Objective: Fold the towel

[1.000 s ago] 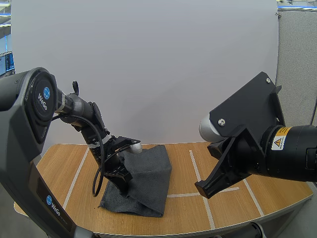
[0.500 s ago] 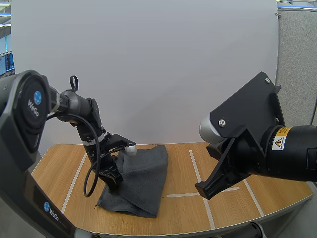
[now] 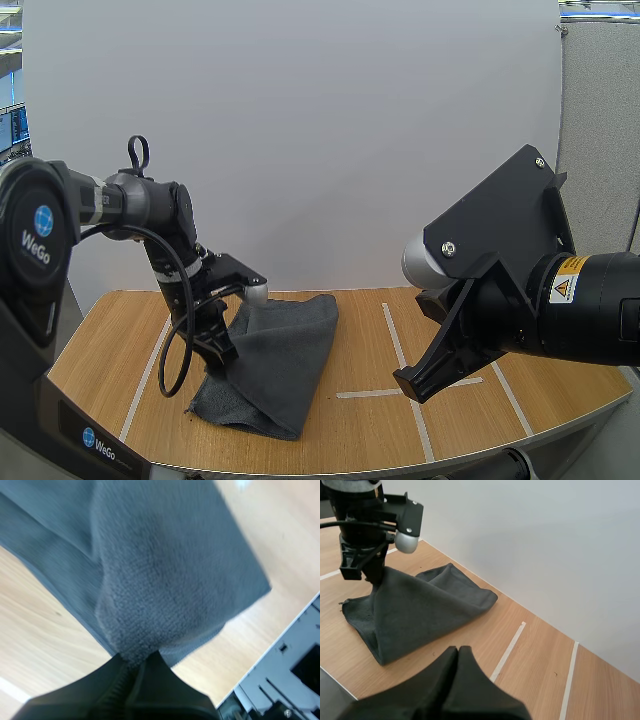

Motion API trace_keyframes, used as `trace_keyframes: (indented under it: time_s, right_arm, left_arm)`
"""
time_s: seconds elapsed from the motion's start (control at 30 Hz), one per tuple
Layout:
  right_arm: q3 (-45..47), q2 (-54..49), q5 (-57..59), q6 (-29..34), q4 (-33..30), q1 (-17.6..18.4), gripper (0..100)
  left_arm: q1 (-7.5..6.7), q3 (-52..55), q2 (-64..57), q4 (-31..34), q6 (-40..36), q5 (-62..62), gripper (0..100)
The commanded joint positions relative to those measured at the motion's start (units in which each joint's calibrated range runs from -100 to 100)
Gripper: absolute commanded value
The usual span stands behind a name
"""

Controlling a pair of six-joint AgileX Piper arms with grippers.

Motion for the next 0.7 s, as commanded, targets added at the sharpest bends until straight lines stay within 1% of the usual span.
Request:
trace_keyframes:
  time_s: [0.0,0.17,0.3,0.4,0.5,0.67]
  right_arm:
    - [-0.1,-0.4,0.0,0.1,-0.1,0.7,0]
    - [-0.1,-0.4,0.0,0.1,-0.1,1.0,0]
    - [-0.1,-0.4,0.0,0.1,0.0,1.1,0]
    - [-0.1,-0.4,0.0,0.1,0.0,1.1,0]
    - [-0.1,-0.4,0.0,0.1,0.0,1.1,0]
    - [-0.1,-0.4,0.0,0.1,0.1,1.1,0]
  left_arm:
    - [0.09,-3.7,-3.3,-2.9,-0.4,0.7,0]
    - [0.09,-3.5,-4.6,-0.7,-0.9,0.7,0]
    - [0.09,0.1,-4.6,0.2,-0.3,0.7,0]
    - [0.09,2.8,-4.6,2.3,-0.2,0.7,0]
    - [1.21,5.1,-4.6,3.1,0.4,0.7,0]
    - [5.37,5.8,-4.1,2.2,3.2,0.7,0]
